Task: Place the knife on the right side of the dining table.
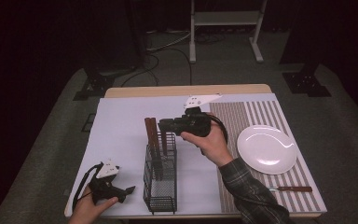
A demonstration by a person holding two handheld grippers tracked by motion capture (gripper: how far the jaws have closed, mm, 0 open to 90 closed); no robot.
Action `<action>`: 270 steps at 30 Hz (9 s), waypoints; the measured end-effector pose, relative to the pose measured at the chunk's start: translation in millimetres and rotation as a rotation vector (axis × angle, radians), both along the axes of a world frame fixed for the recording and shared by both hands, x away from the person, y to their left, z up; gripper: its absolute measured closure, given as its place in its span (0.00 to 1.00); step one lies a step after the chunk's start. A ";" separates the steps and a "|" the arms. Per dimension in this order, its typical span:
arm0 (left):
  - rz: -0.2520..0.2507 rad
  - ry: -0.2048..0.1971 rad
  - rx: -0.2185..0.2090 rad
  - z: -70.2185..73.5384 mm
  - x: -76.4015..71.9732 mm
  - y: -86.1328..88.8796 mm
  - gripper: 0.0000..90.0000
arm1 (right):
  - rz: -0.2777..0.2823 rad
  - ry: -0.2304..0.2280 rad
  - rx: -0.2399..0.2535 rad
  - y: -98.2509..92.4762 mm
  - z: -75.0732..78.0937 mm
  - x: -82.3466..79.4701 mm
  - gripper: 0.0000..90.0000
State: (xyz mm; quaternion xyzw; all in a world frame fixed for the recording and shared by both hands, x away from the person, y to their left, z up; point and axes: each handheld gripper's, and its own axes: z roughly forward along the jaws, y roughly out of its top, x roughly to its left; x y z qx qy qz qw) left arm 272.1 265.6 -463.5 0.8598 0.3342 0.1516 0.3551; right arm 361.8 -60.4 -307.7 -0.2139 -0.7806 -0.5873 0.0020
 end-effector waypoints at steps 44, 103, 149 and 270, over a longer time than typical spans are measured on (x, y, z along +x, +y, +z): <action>-0.001 0.001 0.002 0.0 0.0 0.1 0.00 | -0.081 -0.149 0.114 -29.7 79.8 -5.0 0.88; 0.001 -0.002 -0.002 -0.3 0.0 -0.1 0.00 | -0.693 -0.221 0.030 -168.2 37.9 56.2 0.88; 0.000 -0.001 0.000 -0.2 0.1 0.1 0.00 | -0.885 -0.141 -0.033 -201.2 -31.1 84.3 0.84; 0.000 0.000 0.000 -0.2 0.3 0.1 0.00 | -1.113 0.278 -0.197 -307.2 -142.6 92.2 0.37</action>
